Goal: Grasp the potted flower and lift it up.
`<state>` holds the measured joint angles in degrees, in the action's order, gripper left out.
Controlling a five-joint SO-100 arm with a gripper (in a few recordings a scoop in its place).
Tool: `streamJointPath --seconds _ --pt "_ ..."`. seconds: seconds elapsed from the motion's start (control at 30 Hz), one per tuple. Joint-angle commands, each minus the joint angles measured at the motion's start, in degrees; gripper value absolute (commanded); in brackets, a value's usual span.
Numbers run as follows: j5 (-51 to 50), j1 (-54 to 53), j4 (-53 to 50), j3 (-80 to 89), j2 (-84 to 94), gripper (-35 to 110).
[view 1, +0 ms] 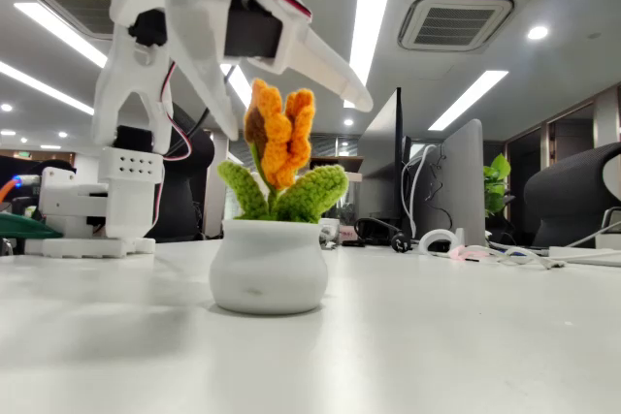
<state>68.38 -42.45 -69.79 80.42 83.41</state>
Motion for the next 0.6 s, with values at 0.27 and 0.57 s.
streamJointPath --seconds 0.27,0.57 --pt "0.44 0.35 0.09 -0.53 1.05 48" --pt "0.53 0.44 -0.09 -0.53 0.88 48"
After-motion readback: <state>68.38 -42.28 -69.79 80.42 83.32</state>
